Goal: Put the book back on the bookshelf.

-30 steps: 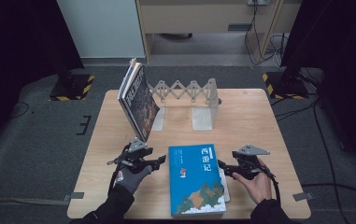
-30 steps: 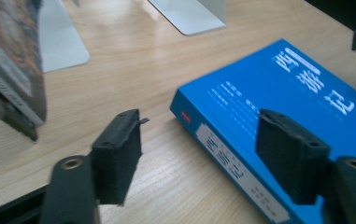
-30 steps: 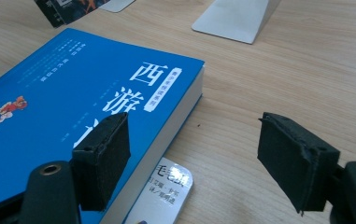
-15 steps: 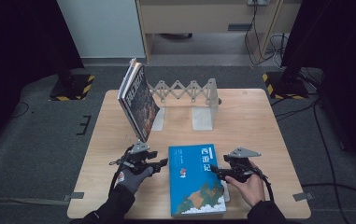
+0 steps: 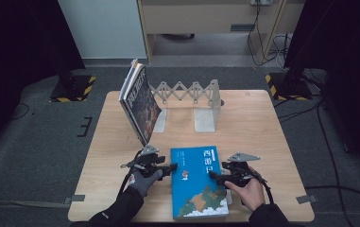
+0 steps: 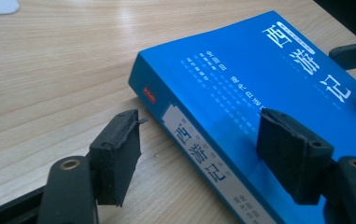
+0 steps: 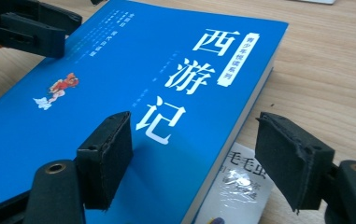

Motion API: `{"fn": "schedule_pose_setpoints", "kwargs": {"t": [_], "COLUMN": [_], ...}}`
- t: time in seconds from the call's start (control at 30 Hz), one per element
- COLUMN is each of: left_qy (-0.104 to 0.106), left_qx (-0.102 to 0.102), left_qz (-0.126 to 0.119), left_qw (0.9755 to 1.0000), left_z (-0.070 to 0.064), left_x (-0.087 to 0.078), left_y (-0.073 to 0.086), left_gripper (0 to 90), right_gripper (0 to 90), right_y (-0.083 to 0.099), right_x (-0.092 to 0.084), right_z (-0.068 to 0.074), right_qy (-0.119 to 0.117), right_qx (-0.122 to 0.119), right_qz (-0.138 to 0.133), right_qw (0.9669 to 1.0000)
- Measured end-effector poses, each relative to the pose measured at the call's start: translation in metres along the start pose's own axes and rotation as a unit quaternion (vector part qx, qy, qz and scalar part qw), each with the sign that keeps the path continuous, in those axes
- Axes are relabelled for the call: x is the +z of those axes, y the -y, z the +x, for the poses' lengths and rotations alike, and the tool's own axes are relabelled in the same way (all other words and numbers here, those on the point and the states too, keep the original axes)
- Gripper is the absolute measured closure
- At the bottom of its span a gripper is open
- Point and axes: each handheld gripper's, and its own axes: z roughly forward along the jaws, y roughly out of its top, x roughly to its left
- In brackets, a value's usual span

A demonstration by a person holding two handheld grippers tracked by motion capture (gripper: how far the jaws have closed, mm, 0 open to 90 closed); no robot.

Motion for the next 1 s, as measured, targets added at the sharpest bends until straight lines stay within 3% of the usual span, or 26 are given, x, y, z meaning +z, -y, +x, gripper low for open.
{"fn": "schedule_pose_setpoints", "kwargs": {"t": [0.1,0.3,0.7,0.83,1.0], "left_qy": [0.016,0.034,0.038,0.049,0.05], "left_qx": [-0.014,-0.019,-0.035,-0.053,-0.054], "left_qz": [-0.001,-0.006,-0.019,-0.02,-0.022], "left_qw": [0.9998,0.9992,0.9985,0.9972,0.997], "left_z": [-0.001,-0.005,-0.007,-0.004,-0.003], "left_x": [0.004,0.011,0.02,0.024,0.026], "left_y": [0.002,0.006,0.011,0.013,0.014], "left_gripper": [27.9,24.3,13.3,9.4,7.6], "right_gripper": [27.6,27.5,28.5,28.2,27.8], "right_y": [0.001,0.002,0.003,0.003,0.004], "right_x": [0.002,0.004,0.007,0.007,0.009], "right_z": [0.0,0.0,-0.001,-0.001,-0.002], "right_qy": [-0.005,-0.014,-0.024,-0.027,-0.029], "right_qx": [0.003,0.02,0.033,0.042,0.048], "right_qz": [-0.001,0.0,-0.001,0.0,-0.003], "right_qw": [1.0,0.9997,0.9992,0.9987,0.9984]}}
